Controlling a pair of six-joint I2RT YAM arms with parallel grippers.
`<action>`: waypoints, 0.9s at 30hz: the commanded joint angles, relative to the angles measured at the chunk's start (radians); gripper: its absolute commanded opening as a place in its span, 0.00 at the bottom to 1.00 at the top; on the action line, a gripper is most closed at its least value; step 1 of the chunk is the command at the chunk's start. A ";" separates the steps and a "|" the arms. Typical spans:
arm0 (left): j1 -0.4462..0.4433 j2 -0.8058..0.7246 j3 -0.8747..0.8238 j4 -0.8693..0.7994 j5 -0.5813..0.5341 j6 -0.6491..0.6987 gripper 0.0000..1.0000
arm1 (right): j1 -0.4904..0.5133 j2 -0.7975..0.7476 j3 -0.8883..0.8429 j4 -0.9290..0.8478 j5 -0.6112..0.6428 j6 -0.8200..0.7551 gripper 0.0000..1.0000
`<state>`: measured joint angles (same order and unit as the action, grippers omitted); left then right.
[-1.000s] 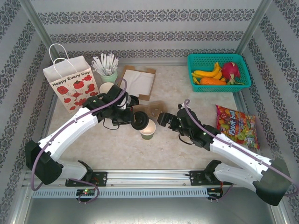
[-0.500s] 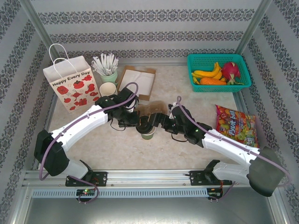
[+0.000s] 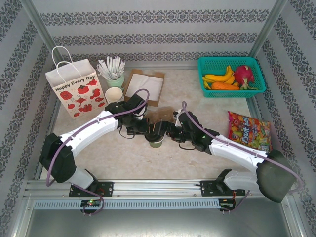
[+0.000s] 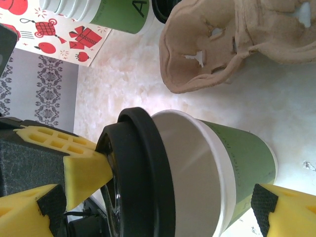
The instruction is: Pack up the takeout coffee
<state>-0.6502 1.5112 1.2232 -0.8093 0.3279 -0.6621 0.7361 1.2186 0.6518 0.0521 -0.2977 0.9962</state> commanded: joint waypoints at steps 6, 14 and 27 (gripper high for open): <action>-0.028 0.031 0.004 0.037 -0.002 0.012 0.00 | 0.015 0.026 0.026 0.041 -0.039 -0.019 0.98; -0.032 0.030 0.037 0.011 -0.019 0.022 0.00 | 0.019 0.036 0.035 0.039 -0.047 -0.022 0.98; -0.046 0.018 0.081 -0.052 -0.078 0.039 0.00 | 0.022 0.030 0.039 0.021 -0.019 -0.019 0.98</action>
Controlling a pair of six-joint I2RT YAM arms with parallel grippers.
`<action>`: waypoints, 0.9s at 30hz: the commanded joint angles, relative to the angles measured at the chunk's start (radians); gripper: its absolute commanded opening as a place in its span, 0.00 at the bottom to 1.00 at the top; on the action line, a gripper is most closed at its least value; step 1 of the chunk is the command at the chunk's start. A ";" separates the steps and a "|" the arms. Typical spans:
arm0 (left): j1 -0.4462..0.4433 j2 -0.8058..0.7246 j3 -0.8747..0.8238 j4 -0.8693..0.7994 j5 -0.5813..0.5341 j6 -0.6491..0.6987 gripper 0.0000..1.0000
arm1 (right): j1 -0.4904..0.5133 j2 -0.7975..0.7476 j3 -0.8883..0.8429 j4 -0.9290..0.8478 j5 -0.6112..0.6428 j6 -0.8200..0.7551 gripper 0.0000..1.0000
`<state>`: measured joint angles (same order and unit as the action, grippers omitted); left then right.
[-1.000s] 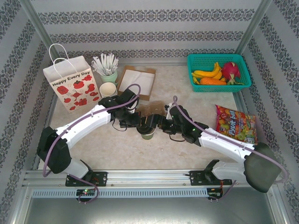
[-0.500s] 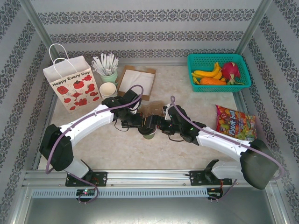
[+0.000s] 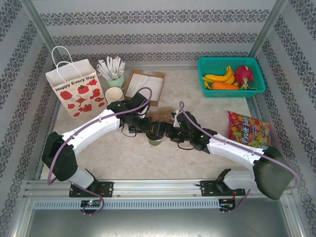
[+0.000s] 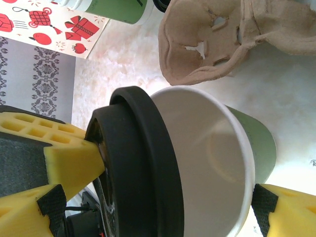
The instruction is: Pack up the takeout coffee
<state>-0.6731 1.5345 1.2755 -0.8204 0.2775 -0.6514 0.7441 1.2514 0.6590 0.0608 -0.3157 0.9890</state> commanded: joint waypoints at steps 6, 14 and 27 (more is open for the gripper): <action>-0.023 0.007 0.035 -0.088 -0.072 0.035 0.00 | 0.016 -0.004 0.045 0.008 0.006 -0.013 0.98; -0.025 0.032 0.035 -0.060 -0.048 0.049 0.00 | 0.020 0.008 0.054 0.006 0.004 -0.018 0.98; -0.025 0.038 0.076 -0.091 -0.075 0.060 0.00 | 0.023 0.011 0.057 0.006 0.006 -0.021 0.98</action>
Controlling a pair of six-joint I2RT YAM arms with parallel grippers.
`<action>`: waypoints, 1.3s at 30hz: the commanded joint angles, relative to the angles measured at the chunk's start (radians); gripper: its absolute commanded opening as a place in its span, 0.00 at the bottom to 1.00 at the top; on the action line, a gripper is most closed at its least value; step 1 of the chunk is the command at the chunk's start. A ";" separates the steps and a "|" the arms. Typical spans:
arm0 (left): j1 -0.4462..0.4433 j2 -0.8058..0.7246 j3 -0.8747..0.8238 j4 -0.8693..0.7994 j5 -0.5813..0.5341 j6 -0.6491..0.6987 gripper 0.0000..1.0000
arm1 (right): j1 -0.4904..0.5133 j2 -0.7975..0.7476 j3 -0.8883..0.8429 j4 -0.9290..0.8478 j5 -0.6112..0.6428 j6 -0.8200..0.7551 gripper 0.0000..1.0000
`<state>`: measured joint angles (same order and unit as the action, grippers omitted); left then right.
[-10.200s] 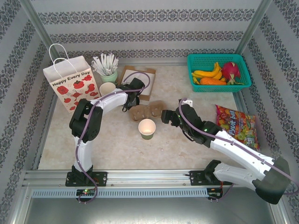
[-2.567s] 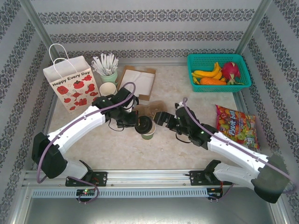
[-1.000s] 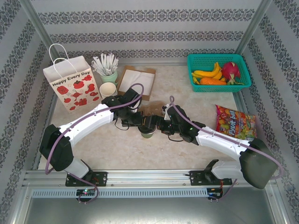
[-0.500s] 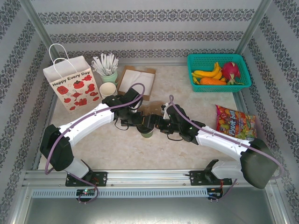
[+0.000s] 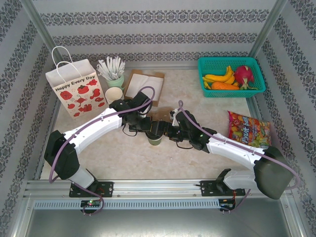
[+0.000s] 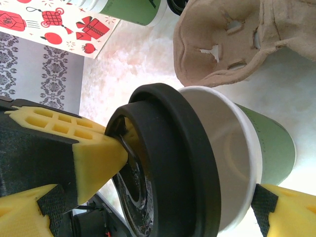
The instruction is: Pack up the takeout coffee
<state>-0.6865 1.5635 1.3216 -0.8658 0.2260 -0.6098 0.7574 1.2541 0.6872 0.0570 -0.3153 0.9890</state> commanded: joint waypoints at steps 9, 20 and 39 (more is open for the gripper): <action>-0.011 0.044 0.036 -0.044 -0.020 0.028 0.00 | 0.010 0.004 0.029 0.004 0.010 -0.020 0.98; -0.013 0.083 0.053 -0.048 -0.034 0.042 0.00 | 0.017 0.009 0.035 0.016 -0.008 -0.027 0.98; -0.031 0.193 0.014 -0.047 -0.033 0.054 0.00 | -0.109 -0.182 -0.103 -0.080 0.068 0.038 0.87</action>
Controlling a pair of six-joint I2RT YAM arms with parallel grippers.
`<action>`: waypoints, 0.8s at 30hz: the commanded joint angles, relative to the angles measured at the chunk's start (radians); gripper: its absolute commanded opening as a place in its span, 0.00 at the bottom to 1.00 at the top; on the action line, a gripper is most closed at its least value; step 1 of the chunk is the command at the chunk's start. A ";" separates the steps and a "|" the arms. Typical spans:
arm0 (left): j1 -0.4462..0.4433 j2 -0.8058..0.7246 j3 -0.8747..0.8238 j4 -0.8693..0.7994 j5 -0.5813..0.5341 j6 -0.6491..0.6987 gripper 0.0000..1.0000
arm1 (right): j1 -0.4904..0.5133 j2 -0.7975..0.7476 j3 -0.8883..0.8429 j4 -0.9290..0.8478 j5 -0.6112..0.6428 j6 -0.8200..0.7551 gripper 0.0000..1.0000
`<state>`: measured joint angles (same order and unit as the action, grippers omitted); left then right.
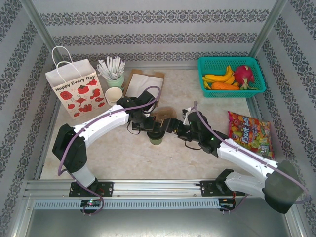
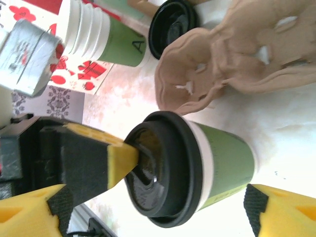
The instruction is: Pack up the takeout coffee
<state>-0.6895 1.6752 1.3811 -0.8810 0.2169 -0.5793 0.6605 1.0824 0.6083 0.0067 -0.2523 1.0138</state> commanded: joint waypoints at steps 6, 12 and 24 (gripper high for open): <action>-0.030 0.087 -0.042 -0.033 -0.025 0.024 0.00 | -0.023 0.028 -0.019 -0.042 -0.021 0.024 0.67; -0.033 0.088 -0.034 -0.037 -0.025 0.025 0.00 | -0.030 0.084 -0.008 -0.017 -0.056 0.077 0.49; -0.036 0.098 -0.031 -0.040 -0.024 0.028 0.00 | -0.033 0.165 0.011 0.005 -0.116 0.060 0.36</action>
<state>-0.7002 1.6897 1.3949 -0.8742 0.2150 -0.5766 0.6300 1.2205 0.5968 0.0193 -0.3496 1.0752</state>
